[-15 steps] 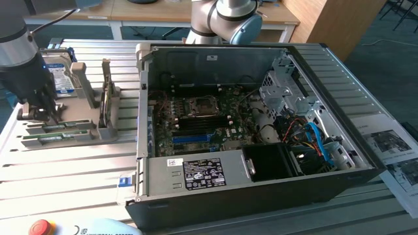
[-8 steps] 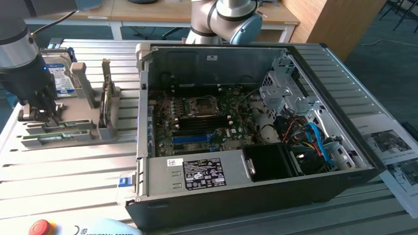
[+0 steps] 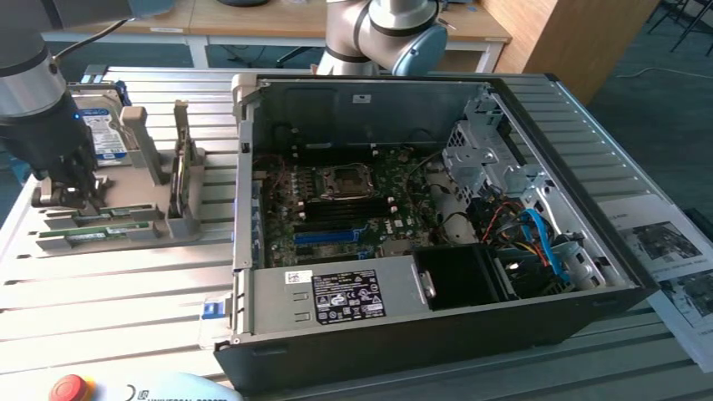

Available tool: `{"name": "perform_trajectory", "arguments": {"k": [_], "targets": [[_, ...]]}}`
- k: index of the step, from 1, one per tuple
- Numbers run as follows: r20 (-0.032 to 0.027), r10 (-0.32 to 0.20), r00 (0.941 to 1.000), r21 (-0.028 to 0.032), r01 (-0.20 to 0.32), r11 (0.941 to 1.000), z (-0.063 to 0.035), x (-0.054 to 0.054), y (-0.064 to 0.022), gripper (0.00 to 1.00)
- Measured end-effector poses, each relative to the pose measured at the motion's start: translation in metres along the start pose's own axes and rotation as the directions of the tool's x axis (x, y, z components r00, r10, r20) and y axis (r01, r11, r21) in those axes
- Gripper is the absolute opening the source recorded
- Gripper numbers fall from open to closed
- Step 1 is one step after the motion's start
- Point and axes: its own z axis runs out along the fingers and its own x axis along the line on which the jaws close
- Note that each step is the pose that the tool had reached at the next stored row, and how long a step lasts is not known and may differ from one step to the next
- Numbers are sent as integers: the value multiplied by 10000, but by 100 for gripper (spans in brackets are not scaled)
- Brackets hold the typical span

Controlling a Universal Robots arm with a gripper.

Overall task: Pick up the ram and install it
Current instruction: 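Pick up the ram and move it above insertion slot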

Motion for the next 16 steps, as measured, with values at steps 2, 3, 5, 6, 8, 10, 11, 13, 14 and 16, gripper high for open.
{"name": "perform_trajectory", "arguments": {"k": [2, 3, 5, 6, 8, 10, 11, 13, 14, 16], "targets": [[0, -4, 10000, 0, 4, 10000, 1, 6, -2, 24], [0, -3, 10000, 1, 3, 10000, 1, 13, -1, 24], [0, -1, 10000, 1, 1, 10000, 1, 28, 0, 24], [0, -1, 10000, 1, 1, 10000, 1, 36, 0, 24], [0, -1, 10000, 0, 1, 10000, 1, 38, 0, 24], [0, -1, 10000, 1, 1, 10000, 2, 38, 0, 24], [2, -1, 10000, 3, 1, 10000, 8, 39, 0, 24], [0, -1, 10000, 1, 1, 10000, 23, 39, 0, 24], [0, -1, 10000, 0, 1, 10000, 32, 40, -1, 24], [0, 0, 10000, 1, 0, 10000, 52, 41, -1, 24]]}}
